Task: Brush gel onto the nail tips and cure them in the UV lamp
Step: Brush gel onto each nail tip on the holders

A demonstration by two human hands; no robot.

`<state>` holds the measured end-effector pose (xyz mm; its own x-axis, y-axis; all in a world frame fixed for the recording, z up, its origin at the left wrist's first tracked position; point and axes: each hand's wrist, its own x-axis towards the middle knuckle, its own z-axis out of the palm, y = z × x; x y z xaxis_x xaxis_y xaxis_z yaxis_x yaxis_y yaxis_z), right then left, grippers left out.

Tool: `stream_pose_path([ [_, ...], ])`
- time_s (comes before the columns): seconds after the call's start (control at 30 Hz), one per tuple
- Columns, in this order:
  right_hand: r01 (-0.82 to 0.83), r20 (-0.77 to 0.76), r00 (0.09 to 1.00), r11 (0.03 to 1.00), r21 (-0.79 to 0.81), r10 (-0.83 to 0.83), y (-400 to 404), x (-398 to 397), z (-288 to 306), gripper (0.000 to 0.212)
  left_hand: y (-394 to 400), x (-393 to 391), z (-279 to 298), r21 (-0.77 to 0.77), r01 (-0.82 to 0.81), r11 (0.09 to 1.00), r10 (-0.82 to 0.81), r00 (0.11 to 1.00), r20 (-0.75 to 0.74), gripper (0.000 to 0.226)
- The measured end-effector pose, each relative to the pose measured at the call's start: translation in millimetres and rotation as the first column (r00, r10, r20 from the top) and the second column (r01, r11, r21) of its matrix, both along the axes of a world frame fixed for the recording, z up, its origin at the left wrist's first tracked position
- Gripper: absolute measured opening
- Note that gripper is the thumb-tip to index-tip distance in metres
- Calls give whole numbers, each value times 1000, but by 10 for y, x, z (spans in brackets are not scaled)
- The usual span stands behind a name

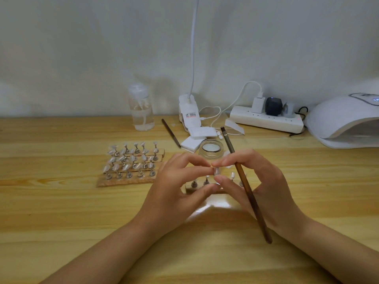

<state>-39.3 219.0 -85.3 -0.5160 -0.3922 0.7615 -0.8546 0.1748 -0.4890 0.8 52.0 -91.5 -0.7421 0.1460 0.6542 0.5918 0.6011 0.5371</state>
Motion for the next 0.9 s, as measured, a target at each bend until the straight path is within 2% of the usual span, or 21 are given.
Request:
stream_pose_path([
  [0.2,-20,-32,999,1000,-4,20,-25,32,-3,27,0,-12,-5,103,8,995,-5,1000,-28,20],
  [0.33,48,-57,997,999,20,-47,5,-8,60,21,6,9,30,174,-19,985,20,1000,-7,14],
  [0.47,20,122,992,995,-97,-8,86,-96,228,25,-4,17,53,258,-76,963,57,995,82,9],
  [0.57,106,264,962,986,-125,-70,96,-198,375,25,-9,16,62,276,-99,956,71,992,108,17],
  [0.73,157,357,916,982,110,-186,41,-464,569,18,-5,27,76,333,-94,938,54,990,127,22],
  [0.9,191,308,916,953,234,-259,-110,-555,589,29,-17,12,79,335,-106,936,63,988,138,17],
])
